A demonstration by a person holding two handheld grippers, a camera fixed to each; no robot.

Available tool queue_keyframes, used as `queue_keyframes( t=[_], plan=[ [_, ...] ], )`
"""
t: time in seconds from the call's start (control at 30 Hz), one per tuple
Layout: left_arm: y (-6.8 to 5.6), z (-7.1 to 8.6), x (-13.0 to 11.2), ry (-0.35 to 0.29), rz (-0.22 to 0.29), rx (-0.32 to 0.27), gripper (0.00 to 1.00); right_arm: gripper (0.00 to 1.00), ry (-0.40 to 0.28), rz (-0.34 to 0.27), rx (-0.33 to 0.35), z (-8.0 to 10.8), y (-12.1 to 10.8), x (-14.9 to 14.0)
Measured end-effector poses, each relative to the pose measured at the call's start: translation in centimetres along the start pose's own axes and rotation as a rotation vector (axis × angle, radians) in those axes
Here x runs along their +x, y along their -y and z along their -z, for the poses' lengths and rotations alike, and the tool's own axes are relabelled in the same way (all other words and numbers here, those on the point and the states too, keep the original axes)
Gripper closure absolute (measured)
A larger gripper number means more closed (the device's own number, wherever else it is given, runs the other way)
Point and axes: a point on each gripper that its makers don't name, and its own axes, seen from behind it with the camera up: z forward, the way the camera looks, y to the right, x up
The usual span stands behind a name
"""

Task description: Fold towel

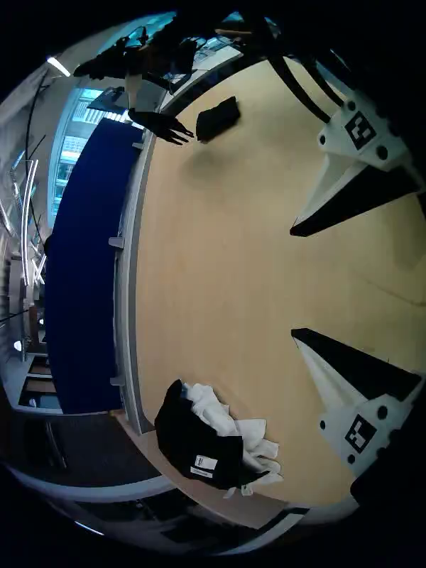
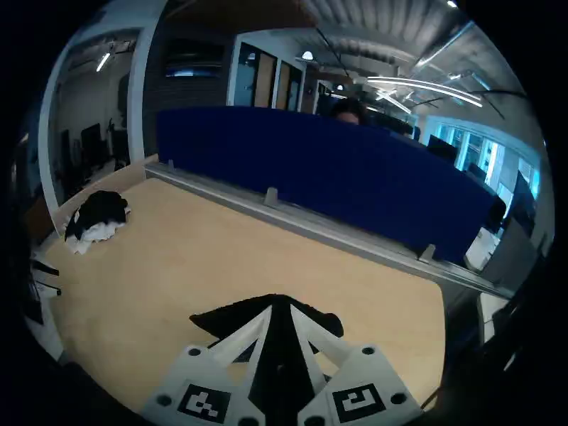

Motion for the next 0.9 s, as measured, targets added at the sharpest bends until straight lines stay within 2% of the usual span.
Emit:
queue_keyframes(
  t=[0.4, 0.7, 0.9],
  plan=[
    [0.4, -0.1, 0.2, 0.007, -0.003, 0.014, 0.04, 0.97, 0.033, -0.04, -0.042, -1.8, -4.1, -1.6],
    [0.4, -0.3, 0.5, 0.011, -0.008, 0.016, 0.04, 0.97, 0.057, -0.054, -0.038, -2.2, -4.7, -3.2],
    [-0.1, -0.4, 0.7, 0.012, -0.011, 0.009, 0.04, 0.97, 0.076, -0.058, -0.036, -1.4, -4.5, -4.6]
  ],
)
